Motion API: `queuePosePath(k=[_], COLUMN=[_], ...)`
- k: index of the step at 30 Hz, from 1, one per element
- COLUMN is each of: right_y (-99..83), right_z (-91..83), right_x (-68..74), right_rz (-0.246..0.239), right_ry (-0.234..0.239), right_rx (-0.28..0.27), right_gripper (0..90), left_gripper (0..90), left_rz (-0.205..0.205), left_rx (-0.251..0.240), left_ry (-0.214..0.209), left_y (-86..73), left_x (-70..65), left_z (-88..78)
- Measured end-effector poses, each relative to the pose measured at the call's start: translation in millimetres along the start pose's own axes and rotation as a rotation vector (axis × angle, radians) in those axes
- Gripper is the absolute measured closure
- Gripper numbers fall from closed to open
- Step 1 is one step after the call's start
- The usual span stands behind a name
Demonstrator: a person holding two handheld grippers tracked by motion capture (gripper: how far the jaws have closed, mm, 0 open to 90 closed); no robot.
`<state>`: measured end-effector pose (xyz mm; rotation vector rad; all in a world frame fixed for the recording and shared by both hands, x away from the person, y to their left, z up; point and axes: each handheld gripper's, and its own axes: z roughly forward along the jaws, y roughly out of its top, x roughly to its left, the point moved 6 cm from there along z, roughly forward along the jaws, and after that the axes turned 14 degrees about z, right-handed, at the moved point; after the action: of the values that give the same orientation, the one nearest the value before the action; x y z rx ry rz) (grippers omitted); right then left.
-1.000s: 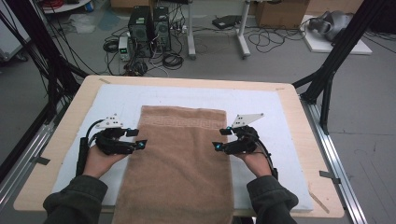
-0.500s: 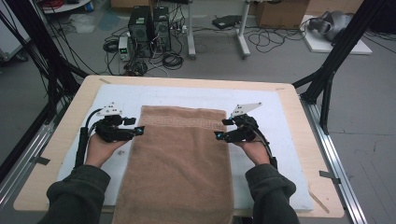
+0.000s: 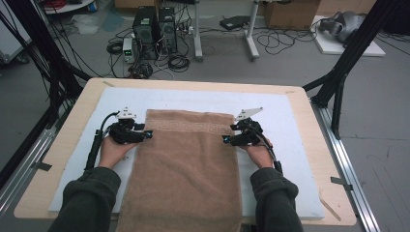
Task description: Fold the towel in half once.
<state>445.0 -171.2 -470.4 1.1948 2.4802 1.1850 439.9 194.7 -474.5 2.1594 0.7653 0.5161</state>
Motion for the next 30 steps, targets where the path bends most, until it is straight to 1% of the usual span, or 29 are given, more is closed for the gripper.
queuePosePath(k=[2, 3, 5, 6, 7, 8, 9, 10, 11, 12, 13, 14, 15, 16, 18, 20, 22, 25, 27, 29, 30], right_y=[-2.6, -3.7, -5.9, -6.3, -6.4, -6.0, -5.8, -5.3, -5.1, -5.4, -4.9, -4.9, -4.8, -4.4, -4.5, -2.8, -0.1, 3.2, 6.5, 9.0, 9.8], right_z=[4.0, 5.7, 8.6, 10.2, 10.2, 10.3, 10.2, 10.7, 10.8, 12.1, 12.1, 11.7, 11.0, 10.2, 8.9, 5.9, 0.9, -8.8, -17.3, -24.7, -29.1], right_x=[-4.2, -6.3, -10.5, -12.0, -12.3, -13.1, -12.7, -12.9, -11.7, -9.3, -8.6, -7.8, -7.9, -8.2, -7.8, -6.8, -6.3, -3.7, -0.2, 3.4, 5.3], right_rz=[0.010, 0.014, 0.031, 0.034, 0.046, 0.043, 0.048, 0.043, 0.032, 0.028, 0.023, 0.026, 0.034, 0.045, 0.046, 0.041, 0.048, 0.046, 0.035, 0.025, 0.022], right_ry=[-0.012, -0.019, -0.031, -0.028, -0.036, -0.046, -0.048, -0.052, -0.043, -0.021, -0.018, -0.009, -0.003, 0.016, 0.020, 0.028, 0.044, 0.068, 0.073, 0.080, 0.084], right_rx=[0.012, 0.015, 0.024, 0.018, 0.014, 0.009, 0.012, 0.012, 0.023, 0.032, 0.037, 0.042, 0.040, 0.034, 0.038, 0.028, 0.004, -0.018, -0.037, -0.048, -0.052], right_gripper=[38.6, 39.5, 41.7, 43.9, 48.7, 53.4, 59.7, 62.7, 75.3, 76.3, 79.7, 81.1, 84.9, 86.0, 86.1, 86.3, 86.5, 86.7, 86.7, 86.7, 86.7], left_gripper=[52.9, 53.9, 57.1, 60.4, 65.5, 68.6, 74.8, 79.1, 81.9, 83.7, 84.4, 85.2, 85.8, 86.1, 86.3, 86.4, 86.4, 86.4, 86.4, 86.4, 86.4], left_rz=[0.004, 0.004, -0.011, -0.012, -0.012, -0.025, -0.026, -0.025, -0.039, -0.032, -0.034, -0.041, -0.041, -0.037, -0.031, -0.039, -0.024, -0.007, 0.002, 0.006, 0.023], left_rx=[0.027, 0.024, 0.018, 0.029, 0.032, 0.033, 0.034, 0.038, 0.034, 0.037, 0.036, 0.034, 0.035, 0.036, 0.028, -0.001, -0.015, -0.034, -0.048, -0.072, -0.071], left_ry=[0.005, 0.008, 0.020, 0.048, 0.055, 0.061, 0.065, 0.062, 0.062, 0.061, 0.062, 0.060, 0.059, 0.060, 0.060, 0.049, 0.042, 0.035, 0.037, 0.037, 0.036], left_y=[-4.7, -5.6, -4.5, -4.3, -4.2, -4.2, -4.3, -4.7, -4.5, -4.7, -4.4, -4.3, -4.3, -4.0, -2.4, 1.3, 4.3, 8.0, 10.8, 15.1, 16.5], left_x=[1.0, 1.4, 0.9, 1.2, 1.9, 2.8, 3.4, 4.2, 4.0, 4.2, 4.1, 4.1, 4.4, 4.2, 3.9, 3.6, 3.2, 1.8, 1.0, -3.0, -5.3], left_z=[6.6, 8.4, 10.3, 10.7, 10.8, 10.6, 10.3, 9.8, 10.2, 10.0, 10.0, 10.0, 9.5, 8.9, 6.4, 1.0, -5.7, -16.2, -22.7, -30.6, -34.2])
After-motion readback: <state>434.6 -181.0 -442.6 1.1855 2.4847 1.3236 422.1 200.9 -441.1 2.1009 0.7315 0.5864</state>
